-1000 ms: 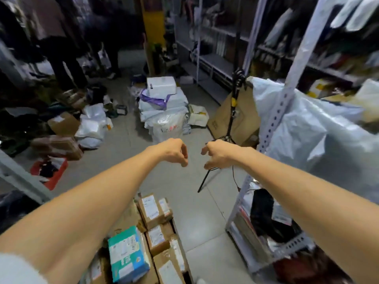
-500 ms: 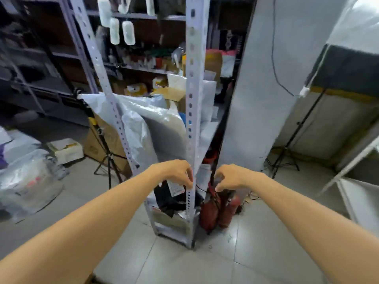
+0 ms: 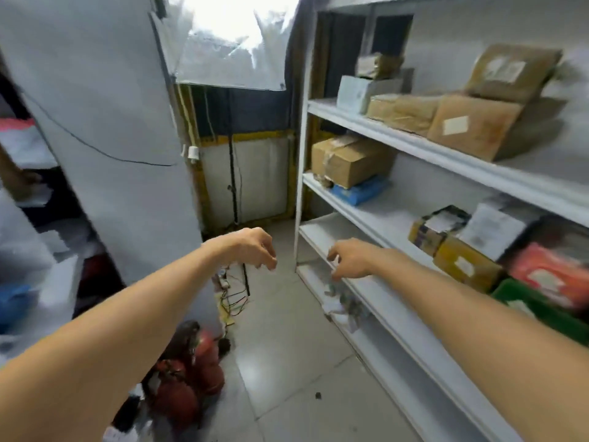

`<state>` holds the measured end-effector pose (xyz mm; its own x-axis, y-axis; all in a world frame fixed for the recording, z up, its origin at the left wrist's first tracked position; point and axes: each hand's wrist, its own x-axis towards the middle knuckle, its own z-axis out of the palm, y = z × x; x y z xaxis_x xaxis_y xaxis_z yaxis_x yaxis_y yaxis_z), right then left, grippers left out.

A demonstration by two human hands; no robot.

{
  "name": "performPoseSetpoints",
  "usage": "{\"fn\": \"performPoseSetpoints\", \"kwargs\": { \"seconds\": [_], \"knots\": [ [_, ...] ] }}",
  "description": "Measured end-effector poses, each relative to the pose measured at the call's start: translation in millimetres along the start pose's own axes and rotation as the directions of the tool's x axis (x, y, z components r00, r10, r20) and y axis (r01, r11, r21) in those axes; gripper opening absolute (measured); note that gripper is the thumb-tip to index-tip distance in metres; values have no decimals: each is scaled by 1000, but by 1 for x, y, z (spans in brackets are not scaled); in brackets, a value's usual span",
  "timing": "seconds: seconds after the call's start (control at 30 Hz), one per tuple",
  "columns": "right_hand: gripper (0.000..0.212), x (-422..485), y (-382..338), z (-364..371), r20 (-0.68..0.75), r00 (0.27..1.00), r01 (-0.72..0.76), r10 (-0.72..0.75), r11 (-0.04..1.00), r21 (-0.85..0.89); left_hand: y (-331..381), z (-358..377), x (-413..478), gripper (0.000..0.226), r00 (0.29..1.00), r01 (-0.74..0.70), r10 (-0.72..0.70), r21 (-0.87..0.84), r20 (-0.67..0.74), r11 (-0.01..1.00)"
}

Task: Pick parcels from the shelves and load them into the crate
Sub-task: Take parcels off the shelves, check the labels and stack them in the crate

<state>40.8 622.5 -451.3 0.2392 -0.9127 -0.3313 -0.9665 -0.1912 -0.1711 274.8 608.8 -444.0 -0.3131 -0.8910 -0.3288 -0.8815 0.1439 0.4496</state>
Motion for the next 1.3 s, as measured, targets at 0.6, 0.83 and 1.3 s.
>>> {"fn": "performPoseSetpoints", "kwargs": {
  "seconds": [0.6, 0.83, 1.3],
  "knots": [
    [45, -22, 206, -17, -134, 904, -370, 406, 900, 232, 188, 41, 206, 20, 955, -271, 236, 209, 181, 940],
    [40, 16, 247, -3, -125, 843, -469, 523, 829, 303, 209, 57, 278, 23, 929, -322, 266, 213, 257, 922],
    [32, 146, 294, -7, -4, 614, -712, 789, 557, 428, 230, 66, 486, 29, 764, -608, 513, 169, 392, 776]
  ]
}}
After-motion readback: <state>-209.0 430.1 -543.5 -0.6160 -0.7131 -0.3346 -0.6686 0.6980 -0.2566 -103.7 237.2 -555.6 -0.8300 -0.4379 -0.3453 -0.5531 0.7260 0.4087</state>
